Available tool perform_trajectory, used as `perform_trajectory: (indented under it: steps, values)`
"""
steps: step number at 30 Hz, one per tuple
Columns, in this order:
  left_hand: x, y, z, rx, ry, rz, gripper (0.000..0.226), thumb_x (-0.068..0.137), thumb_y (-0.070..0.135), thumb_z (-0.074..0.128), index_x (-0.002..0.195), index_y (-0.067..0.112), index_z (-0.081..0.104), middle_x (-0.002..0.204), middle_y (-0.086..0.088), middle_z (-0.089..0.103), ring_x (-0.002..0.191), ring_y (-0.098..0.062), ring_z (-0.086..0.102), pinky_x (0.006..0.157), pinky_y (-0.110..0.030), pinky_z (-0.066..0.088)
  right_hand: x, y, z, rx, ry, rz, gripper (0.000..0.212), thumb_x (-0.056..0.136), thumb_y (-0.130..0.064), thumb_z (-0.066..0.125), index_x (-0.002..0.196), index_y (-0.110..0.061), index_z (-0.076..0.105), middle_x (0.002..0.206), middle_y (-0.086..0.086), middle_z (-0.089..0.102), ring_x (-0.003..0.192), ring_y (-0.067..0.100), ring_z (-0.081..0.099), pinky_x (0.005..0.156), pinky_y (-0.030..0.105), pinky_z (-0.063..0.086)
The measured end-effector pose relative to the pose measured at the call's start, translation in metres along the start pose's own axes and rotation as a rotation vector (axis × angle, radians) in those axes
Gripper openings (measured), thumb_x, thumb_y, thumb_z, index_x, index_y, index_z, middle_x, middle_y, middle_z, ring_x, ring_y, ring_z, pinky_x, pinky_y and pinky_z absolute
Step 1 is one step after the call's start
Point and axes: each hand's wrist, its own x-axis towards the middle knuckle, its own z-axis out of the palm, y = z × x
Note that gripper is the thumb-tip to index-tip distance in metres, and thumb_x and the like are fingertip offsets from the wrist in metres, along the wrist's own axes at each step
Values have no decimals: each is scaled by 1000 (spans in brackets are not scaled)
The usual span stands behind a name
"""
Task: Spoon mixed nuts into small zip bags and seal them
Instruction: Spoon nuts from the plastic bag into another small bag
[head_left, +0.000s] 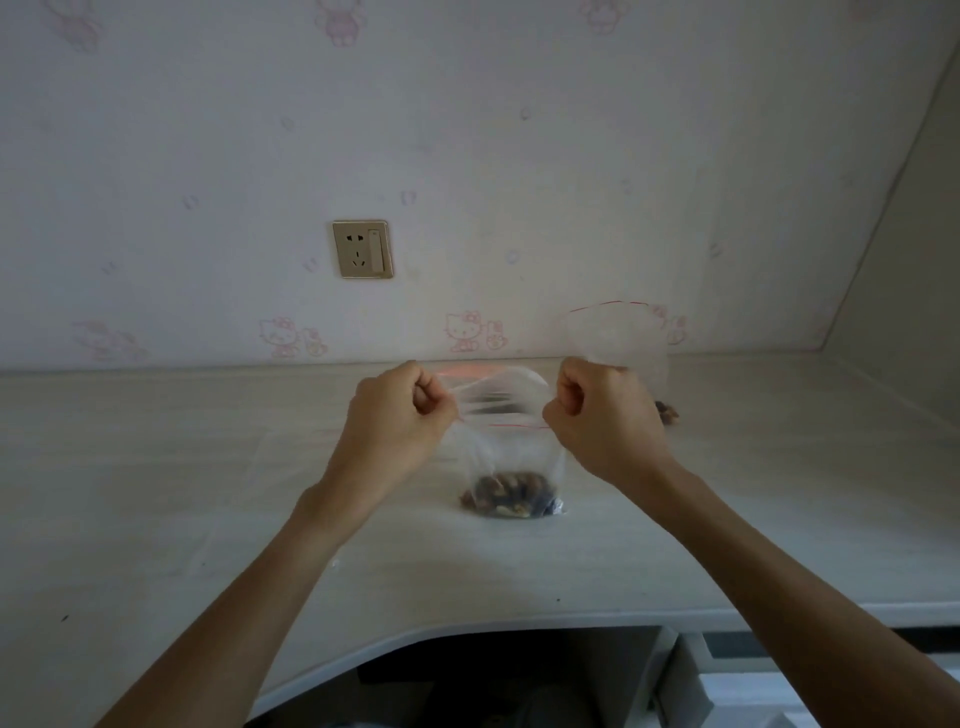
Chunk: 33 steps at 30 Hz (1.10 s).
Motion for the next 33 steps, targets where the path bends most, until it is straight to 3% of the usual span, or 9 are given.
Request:
perform_trajectory:
  steps: [2, 5, 10, 16, 19, 23, 26, 29, 33]
  values:
    - [-2, 8, -2, 246, 51, 163, 16, 87, 17, 73, 79, 21, 60, 64, 8, 65, 63, -17, 65, 63, -36, 55, 3, -10, 0, -219, -41, -121, 31, 79, 1, 57, 69, -20, 37, 54, -5, 41, 47, 16, 38, 46, 27, 29]
    - [2, 19, -5, 316, 1, 200, 14, 89, 18, 68, 85, 22, 55, 71, 6, 65, 69, -21, 64, 65, -39, 54, 11, -20, -1, -367, -138, -130, 16, 84, -6, 55, 91, -17, 47, 68, -1, 57, 59, 23, 56, 54, 34, 49]
    - [5, 23, -19, 228, -82, 326, 21, 87, 21, 76, 87, 27, 56, 66, 10, 59, 60, -9, 58, 63, -38, 54, 20, -23, -24, -141, -264, -26, 14, 93, -22, 68, 101, -19, 58, 81, -6, 66, 77, 16, 65, 71, 33, 55]
    - [9, 10, -33, 313, -303, 501, 32, 81, 48, 83, 106, 43, 64, 96, 35, 57, 73, 10, 60, 60, -15, 38, 11, -24, -41, -20, -220, -330, 12, 91, -19, 74, 100, -23, 67, 100, -11, 69, 80, -2, 58, 71, 15, 44]
    - [16, 4, -29, 484, -360, 527, 41, 84, 48, 81, 121, 44, 63, 109, 31, 60, 86, 30, 47, 66, -13, 33, 12, -28, -36, -134, -356, -444, 24, 92, -22, 72, 116, -25, 69, 116, -10, 71, 97, 10, 63, 84, 26, 49]
    - [26, 3, -23, 637, -383, 568, 34, 91, 45, 75, 123, 38, 65, 117, 21, 68, 74, 6, 55, 75, -26, 43, 19, -25, -19, -471, -491, -544, 45, 95, -20, 65, 139, -24, 53, 139, -4, 63, 128, 18, 56, 119, 34, 25]
    - [29, 0, -24, 708, -391, 599, 18, 93, 44, 72, 108, 35, 67, 103, 19, 67, 83, -4, 60, 71, -26, 43, 24, -19, -17, -687, -524, -578, 47, 98, -21, 61, 143, -24, 48, 137, -3, 63, 131, 17, 55, 124, 39, 10]
    - [32, 1, -28, 677, -376, 622, 13, 94, 48, 69, 91, 36, 64, 88, 20, 62, 65, 2, 51, 61, -22, 36, 29, -20, -22, -665, -495, -606, 38, 98, -27, 60, 135, -25, 57, 128, -3, 66, 126, 18, 56, 123, 39, 20]
    - [37, 10, -31, 585, -380, 632, 28, 96, 55, 60, 80, 32, 64, 81, 18, 59, 64, 2, 52, 60, -19, 39, 37, -28, -33, -589, -445, -643, 22, 97, -40, 60, 109, -24, 70, 103, -6, 67, 108, 16, 57, 113, 36, 33]
